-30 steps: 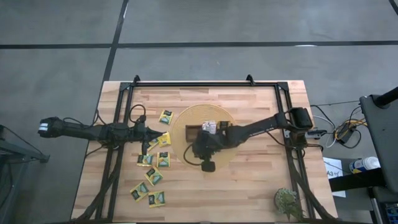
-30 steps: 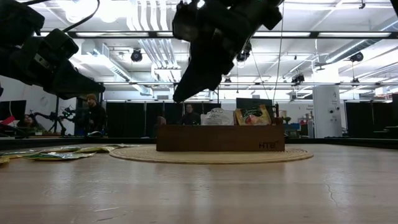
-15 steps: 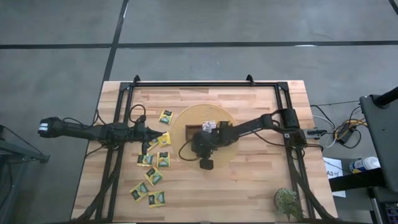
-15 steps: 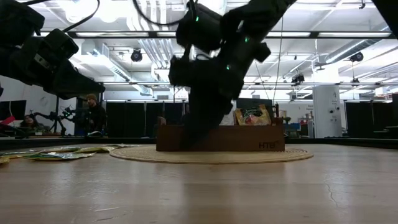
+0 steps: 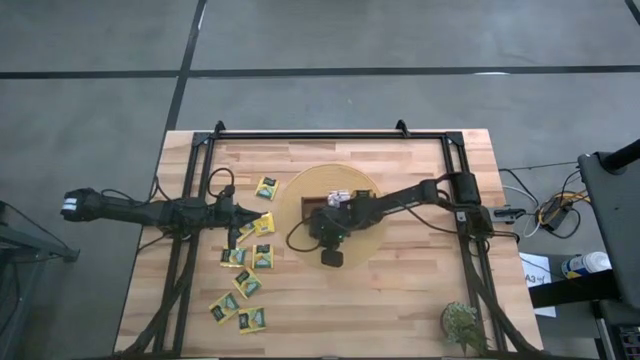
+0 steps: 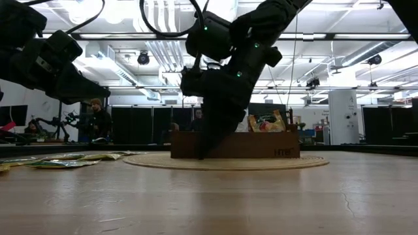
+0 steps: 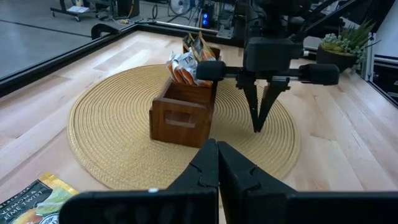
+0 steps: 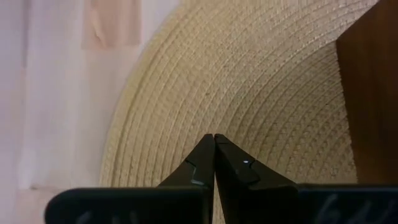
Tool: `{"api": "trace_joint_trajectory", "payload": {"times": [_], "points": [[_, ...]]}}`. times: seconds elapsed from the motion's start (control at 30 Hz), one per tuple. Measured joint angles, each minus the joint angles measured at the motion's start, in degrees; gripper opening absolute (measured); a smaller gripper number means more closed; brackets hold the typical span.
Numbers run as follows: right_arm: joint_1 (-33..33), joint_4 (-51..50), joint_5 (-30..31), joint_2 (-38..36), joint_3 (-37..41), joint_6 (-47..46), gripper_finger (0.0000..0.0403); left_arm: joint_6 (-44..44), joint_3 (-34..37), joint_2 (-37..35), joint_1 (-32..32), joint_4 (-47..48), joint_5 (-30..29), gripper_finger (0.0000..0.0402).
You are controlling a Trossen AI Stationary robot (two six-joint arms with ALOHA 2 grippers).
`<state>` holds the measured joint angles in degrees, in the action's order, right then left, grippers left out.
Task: Pick & Place Tea
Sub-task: Put the yellow tea bag into the left section of the wooden organizer
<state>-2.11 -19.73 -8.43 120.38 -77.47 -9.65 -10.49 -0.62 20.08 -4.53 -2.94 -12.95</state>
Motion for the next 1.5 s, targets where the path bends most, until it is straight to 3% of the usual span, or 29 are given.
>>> {"api": "trace_joint_trajectory", "payload": {"times": [0.57,0.93,1.23,1.5], "points": [[-0.72,-4.52,1.66,-1.74,-1.27,-0.65,0.0008,-0.02,0.02,-0.01,0.00,0.00,0.01,0.0000],[-4.42,4.09,1.95,-9.87,-2.44,6.62,0.0008,0.00,0.01,0.02,0.00,0.00,0.00,0.0000],[-4.68,3.81,2.17,-14.22,-2.55,13.83,0.0008,0.01,0.01,-0.01,0.01,0.01,0.01,0.0000],[-4.82,-2.57,2.29,-14.19,-1.52,6.75,0.0009,-0.01,0.00,0.02,0.00,0.00,0.00,0.0000]]}}
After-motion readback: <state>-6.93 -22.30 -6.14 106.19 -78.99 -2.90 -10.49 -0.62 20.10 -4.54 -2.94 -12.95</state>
